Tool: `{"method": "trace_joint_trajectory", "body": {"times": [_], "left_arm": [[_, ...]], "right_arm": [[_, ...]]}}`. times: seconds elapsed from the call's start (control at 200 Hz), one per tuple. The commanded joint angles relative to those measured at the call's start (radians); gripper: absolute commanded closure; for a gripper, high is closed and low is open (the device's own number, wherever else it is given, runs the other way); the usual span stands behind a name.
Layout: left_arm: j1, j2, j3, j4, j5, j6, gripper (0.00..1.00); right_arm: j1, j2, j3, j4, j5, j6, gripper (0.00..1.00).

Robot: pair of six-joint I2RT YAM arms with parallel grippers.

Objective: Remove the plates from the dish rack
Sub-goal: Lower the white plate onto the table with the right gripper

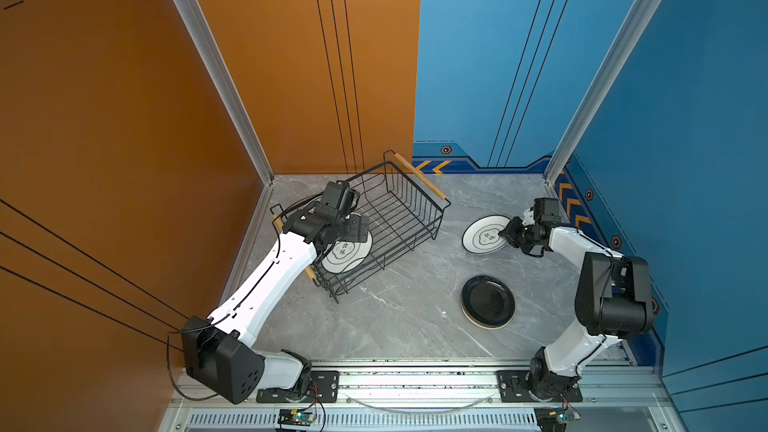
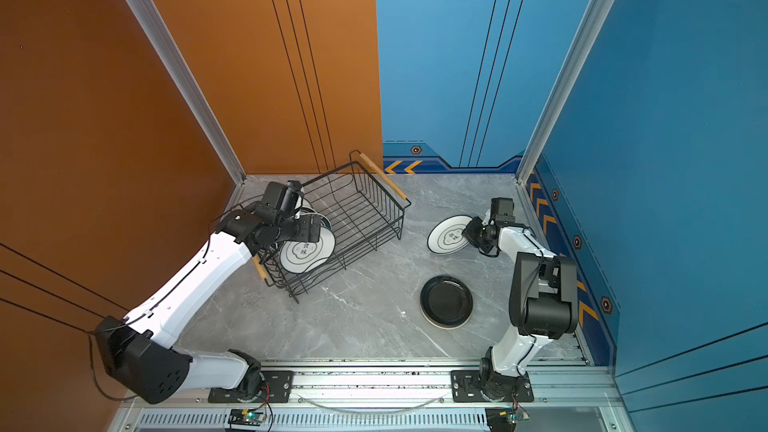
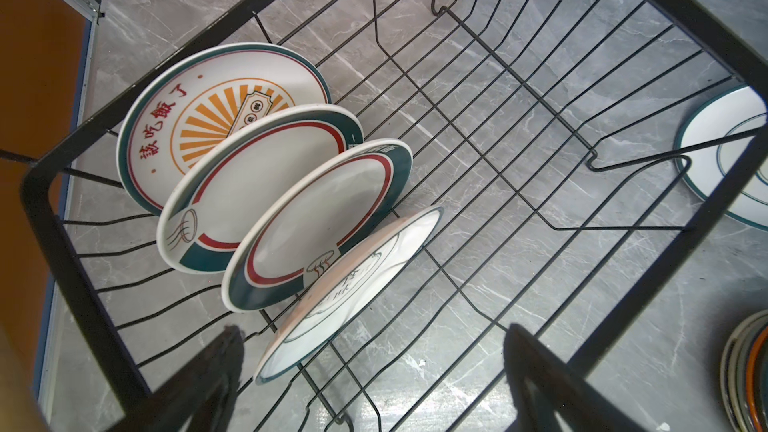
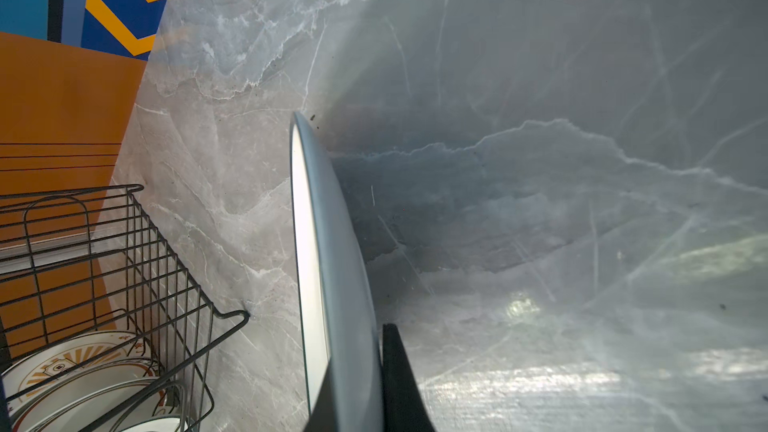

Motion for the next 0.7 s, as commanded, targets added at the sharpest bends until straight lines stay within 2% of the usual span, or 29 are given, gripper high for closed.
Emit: {"method": "trace_joint_trajectory", "body": {"times": [0.0,0.696], "left_arm": [[0.021,0.014,-0.016,-0.016,0.002,0.013,0.02],[0.027,0.154,-0.031,-0.015,-0.047,0.079,0.01]], "right_arm": [[0.009,0.024,-0.023,0.052,-0.037,0.018,0.97],[0.011,0.108,-0.091,0.116,-0.075,0.038,0.79]]}}
